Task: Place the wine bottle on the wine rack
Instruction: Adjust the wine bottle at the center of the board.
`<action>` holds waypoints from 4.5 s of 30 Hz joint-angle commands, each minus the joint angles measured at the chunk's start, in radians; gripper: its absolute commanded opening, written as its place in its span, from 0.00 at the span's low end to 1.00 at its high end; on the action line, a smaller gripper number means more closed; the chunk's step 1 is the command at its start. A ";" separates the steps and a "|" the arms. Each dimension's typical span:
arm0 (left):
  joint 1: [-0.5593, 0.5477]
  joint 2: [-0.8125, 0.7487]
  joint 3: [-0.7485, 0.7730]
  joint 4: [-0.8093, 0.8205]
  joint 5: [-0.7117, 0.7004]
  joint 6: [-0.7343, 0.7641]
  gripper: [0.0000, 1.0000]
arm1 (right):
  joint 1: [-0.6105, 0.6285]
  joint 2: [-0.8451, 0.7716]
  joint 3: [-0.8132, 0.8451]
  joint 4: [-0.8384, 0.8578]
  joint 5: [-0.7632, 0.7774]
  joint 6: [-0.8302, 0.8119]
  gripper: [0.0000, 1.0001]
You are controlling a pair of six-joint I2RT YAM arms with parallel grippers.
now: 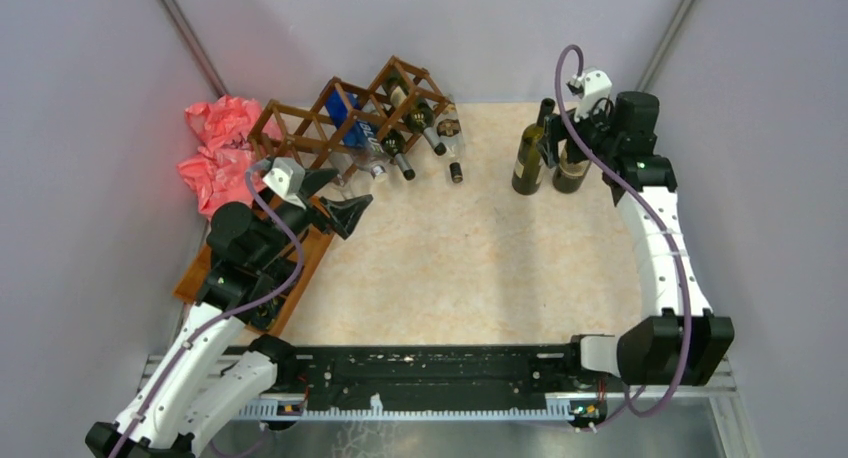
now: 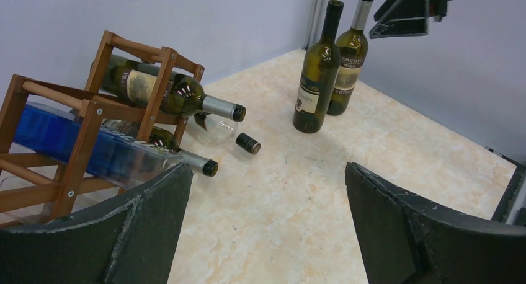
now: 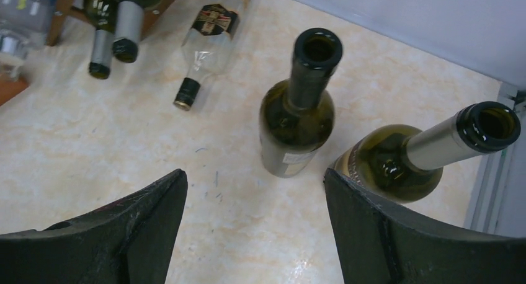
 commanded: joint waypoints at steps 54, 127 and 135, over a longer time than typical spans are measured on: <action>0.011 0.141 -0.023 0.116 0.430 -0.237 0.99 | 0.022 -0.235 -0.351 0.329 -0.484 0.580 0.00; -0.441 0.343 -0.247 0.183 0.008 -0.437 0.99 | -0.005 -0.169 -0.787 0.982 -0.583 1.037 0.00; -0.596 0.443 -0.106 -0.011 -0.236 -0.346 0.99 | -0.006 -0.166 -0.790 0.984 -0.581 1.037 0.00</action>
